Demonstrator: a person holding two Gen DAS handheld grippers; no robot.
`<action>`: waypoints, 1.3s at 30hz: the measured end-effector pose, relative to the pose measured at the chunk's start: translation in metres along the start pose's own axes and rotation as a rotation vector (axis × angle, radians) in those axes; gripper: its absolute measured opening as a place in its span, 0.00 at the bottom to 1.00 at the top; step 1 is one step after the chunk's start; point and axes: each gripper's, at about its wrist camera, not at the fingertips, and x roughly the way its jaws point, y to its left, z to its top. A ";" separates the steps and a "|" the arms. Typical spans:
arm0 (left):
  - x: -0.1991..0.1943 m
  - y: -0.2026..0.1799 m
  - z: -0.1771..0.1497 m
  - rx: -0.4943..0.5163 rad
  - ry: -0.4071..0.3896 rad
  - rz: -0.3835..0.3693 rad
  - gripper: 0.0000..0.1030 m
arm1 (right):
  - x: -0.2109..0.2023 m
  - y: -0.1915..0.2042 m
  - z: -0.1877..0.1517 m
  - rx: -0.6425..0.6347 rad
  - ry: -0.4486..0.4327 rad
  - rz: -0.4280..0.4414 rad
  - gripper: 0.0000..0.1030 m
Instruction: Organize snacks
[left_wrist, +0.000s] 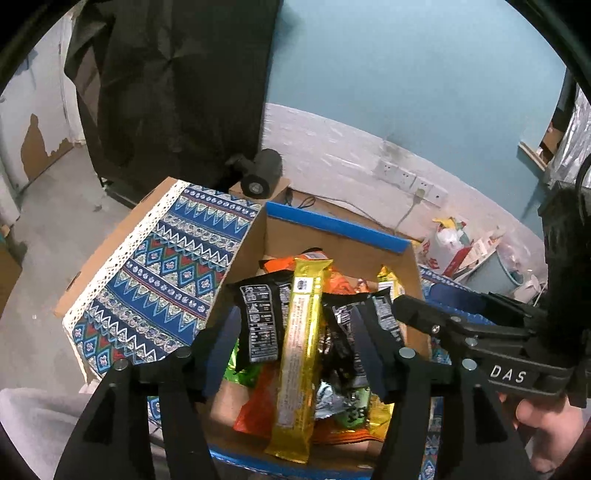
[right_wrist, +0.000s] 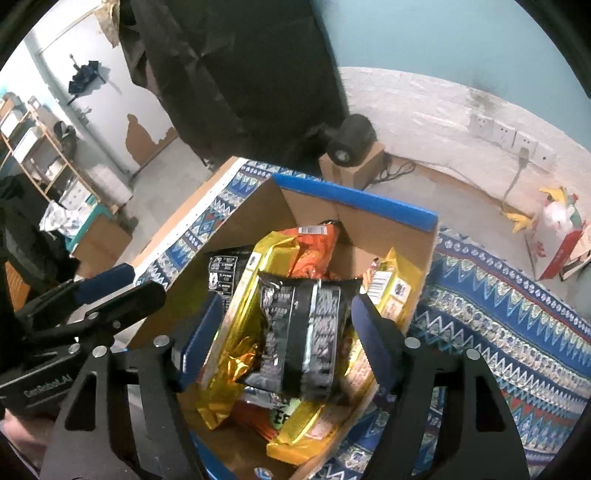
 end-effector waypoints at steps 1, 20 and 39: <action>-0.002 0.000 0.000 0.001 -0.004 -0.001 0.65 | -0.004 -0.001 0.000 -0.002 -0.010 -0.011 0.71; -0.038 -0.019 0.004 0.040 -0.097 -0.014 0.78 | -0.078 -0.013 -0.006 0.018 -0.138 -0.074 0.74; -0.051 -0.063 -0.003 0.192 -0.161 0.009 0.92 | -0.108 -0.039 -0.022 0.031 -0.168 -0.155 0.74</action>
